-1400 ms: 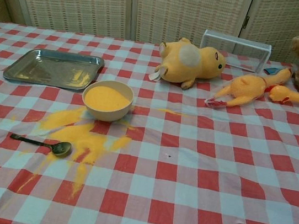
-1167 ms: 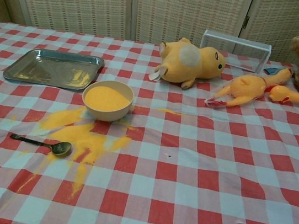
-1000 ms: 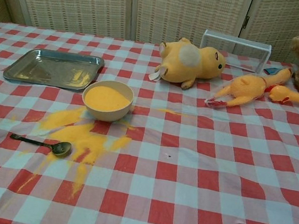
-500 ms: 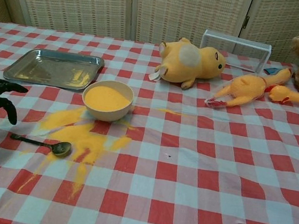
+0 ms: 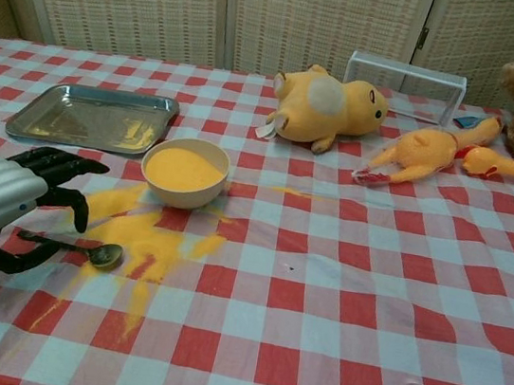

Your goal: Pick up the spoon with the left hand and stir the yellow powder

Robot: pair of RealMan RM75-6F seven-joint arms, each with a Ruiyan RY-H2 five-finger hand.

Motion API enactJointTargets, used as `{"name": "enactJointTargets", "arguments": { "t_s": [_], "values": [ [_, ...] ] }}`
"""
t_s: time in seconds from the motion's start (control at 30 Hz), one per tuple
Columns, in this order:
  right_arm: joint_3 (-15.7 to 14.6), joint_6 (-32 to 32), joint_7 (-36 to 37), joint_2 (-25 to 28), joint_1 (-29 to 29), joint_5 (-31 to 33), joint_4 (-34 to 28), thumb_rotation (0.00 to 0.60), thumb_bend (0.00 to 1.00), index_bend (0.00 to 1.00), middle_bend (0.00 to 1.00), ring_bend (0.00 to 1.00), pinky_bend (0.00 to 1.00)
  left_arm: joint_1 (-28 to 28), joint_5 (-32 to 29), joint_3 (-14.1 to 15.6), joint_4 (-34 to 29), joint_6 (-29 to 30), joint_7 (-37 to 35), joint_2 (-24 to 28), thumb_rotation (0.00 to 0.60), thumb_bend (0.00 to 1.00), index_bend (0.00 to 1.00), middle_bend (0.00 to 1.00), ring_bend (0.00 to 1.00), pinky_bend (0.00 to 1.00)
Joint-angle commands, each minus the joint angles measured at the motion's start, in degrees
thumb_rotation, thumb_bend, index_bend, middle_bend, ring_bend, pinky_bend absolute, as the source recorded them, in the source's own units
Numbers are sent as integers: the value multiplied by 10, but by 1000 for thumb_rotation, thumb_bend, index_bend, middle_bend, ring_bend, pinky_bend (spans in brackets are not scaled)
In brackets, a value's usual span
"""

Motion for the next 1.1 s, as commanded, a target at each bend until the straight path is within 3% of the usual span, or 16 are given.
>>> {"name": "enactJointTargets", "arguments": {
  "t_s": [0.03, 0.57, 1.1],
  "values": [
    [0, 0, -1, 0, 0, 0, 0, 600, 72, 0, 0, 0, 0, -4, 2, 1, 10, 2, -1, -8, 600, 475, 445, 26, 0, 0],
    [0, 6, 0, 2, -4, 2, -1, 600, 77, 0, 0, 0, 0, -25, -19, -4, 68, -18, -7, -48, 600, 476, 457, 32, 0, 0],
    [1, 4, -3, 3, -4, 4, -1, 600, 79, 0, 0, 0, 0, -32, -39, -3, 80, -30, -11, -53, 600, 477, 532, 49, 0, 0]
  ]
}}
